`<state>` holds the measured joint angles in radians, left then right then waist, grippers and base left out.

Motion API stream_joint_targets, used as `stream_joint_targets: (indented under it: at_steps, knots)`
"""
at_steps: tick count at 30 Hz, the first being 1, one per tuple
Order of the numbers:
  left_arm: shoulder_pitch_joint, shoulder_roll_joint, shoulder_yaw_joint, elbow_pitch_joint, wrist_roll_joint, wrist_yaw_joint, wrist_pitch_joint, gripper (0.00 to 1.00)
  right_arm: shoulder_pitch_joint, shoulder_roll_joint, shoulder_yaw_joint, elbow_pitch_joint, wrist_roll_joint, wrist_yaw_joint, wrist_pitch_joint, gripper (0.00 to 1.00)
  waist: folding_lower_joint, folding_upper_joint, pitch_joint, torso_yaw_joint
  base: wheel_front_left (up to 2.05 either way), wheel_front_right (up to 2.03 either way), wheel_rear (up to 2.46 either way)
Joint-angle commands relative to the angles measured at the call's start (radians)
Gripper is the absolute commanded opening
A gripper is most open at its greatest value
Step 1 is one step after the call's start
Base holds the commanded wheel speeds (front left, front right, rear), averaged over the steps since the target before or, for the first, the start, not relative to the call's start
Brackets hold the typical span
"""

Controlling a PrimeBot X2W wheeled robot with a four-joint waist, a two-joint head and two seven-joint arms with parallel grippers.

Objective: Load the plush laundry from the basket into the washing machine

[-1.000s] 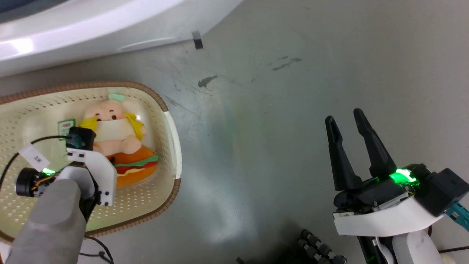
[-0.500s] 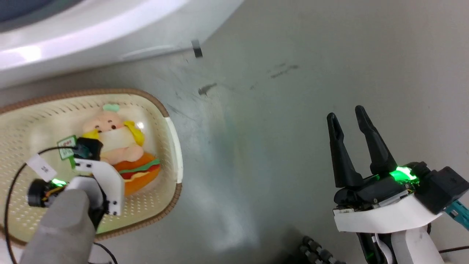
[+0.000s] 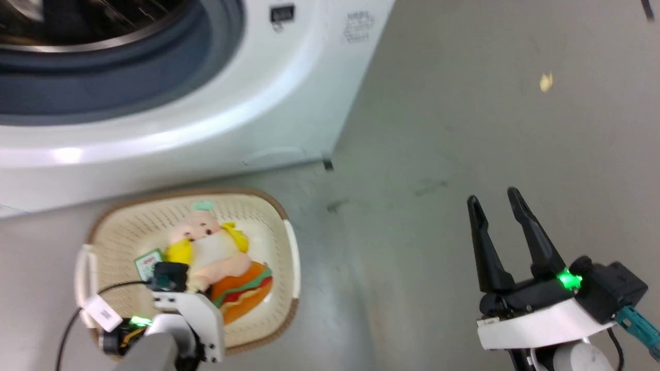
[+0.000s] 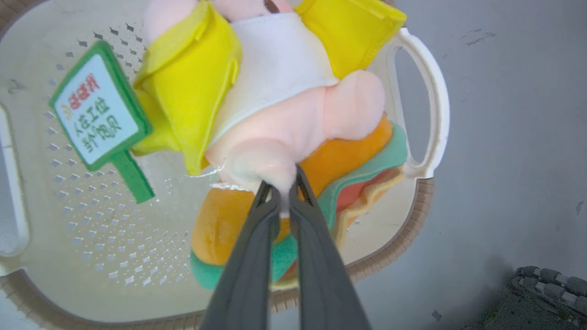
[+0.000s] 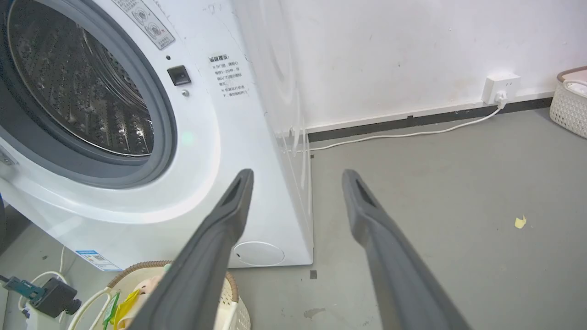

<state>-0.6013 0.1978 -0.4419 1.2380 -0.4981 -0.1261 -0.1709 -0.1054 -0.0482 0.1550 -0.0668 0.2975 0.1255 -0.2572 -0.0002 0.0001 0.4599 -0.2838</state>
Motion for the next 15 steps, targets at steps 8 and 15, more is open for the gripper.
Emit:
stream_joint_targets:
  at_steps: [8,15]
  knots:
    - [0.054,0.008,-0.060,-0.138,-0.039,-0.004,-0.069,0.00,0.054,-0.002,-0.021,0.018,-0.038,0.005,-0.005,1.00,0.0002,-0.0001,-0.201,0.131,0.00,0.00,0.00]
    - [0.122,0.068,0.048,-0.441,-0.039,0.036,-0.090,0.00,0.108,-0.002,-0.039,0.020,-0.056,0.005,-0.005,1.00,0.0002,-0.0001,-0.295,0.163,0.00,0.00,0.00]
